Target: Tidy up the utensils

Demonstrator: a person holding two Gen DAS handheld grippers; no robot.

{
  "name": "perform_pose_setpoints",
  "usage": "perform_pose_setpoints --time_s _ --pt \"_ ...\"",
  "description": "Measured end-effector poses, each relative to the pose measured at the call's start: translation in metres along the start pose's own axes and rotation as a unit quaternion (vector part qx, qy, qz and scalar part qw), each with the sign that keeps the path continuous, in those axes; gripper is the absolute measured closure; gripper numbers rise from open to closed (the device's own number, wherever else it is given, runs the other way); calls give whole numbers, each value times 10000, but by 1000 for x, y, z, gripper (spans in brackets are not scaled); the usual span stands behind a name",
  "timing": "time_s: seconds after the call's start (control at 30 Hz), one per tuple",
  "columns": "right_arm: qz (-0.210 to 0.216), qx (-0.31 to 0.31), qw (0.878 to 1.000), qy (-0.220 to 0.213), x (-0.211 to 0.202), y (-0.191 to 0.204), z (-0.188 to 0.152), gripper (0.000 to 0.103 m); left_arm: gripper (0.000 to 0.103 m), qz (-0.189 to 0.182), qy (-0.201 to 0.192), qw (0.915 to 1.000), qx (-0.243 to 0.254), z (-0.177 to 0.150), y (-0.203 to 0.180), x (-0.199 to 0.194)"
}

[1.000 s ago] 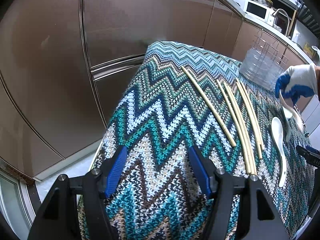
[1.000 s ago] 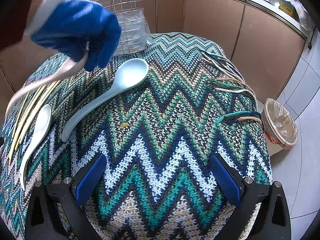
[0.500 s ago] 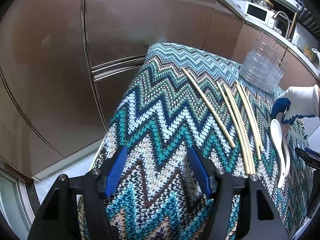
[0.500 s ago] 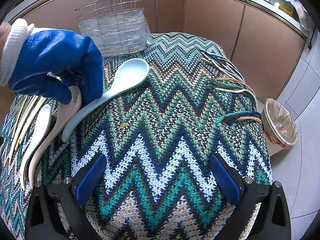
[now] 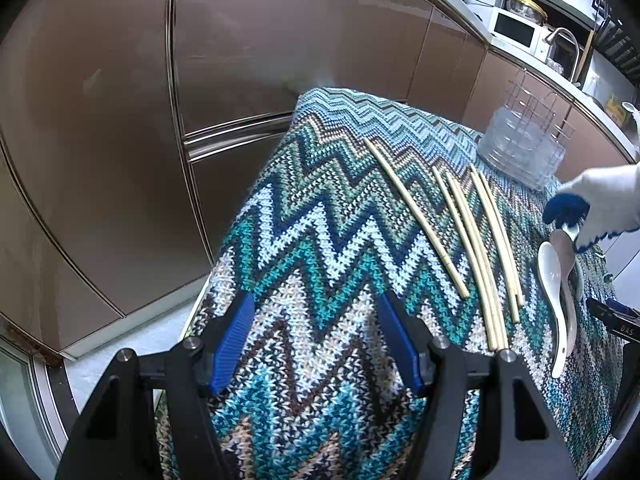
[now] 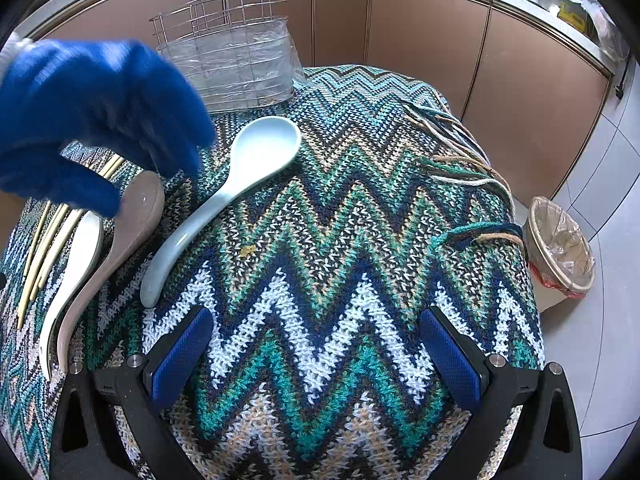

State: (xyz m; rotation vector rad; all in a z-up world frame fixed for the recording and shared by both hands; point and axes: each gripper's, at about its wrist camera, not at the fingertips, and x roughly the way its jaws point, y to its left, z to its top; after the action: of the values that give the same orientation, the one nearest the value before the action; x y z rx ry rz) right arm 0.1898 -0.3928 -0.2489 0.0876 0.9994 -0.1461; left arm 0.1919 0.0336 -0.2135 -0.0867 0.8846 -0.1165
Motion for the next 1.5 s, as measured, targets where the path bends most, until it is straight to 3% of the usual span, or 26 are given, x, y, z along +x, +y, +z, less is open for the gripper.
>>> perform_pose_setpoints --time_s 0.57,0.8,1.03,1.5 --pt "-1 2 10000 4 1 0 0 0 41 -9 -53 10000 -69 0 2 -2" --pt "-1 4 10000 6 1 0 1 0 41 122 -366 9980 -505 -1 21 -19" --pt "-1 4 10000 8 1 0 1 0 41 339 -409 9950 -840 -1 46 -28" --pt "-2 4 10000 11 2 0 1 0 41 335 -333 9964 -704 -4 42 -21"
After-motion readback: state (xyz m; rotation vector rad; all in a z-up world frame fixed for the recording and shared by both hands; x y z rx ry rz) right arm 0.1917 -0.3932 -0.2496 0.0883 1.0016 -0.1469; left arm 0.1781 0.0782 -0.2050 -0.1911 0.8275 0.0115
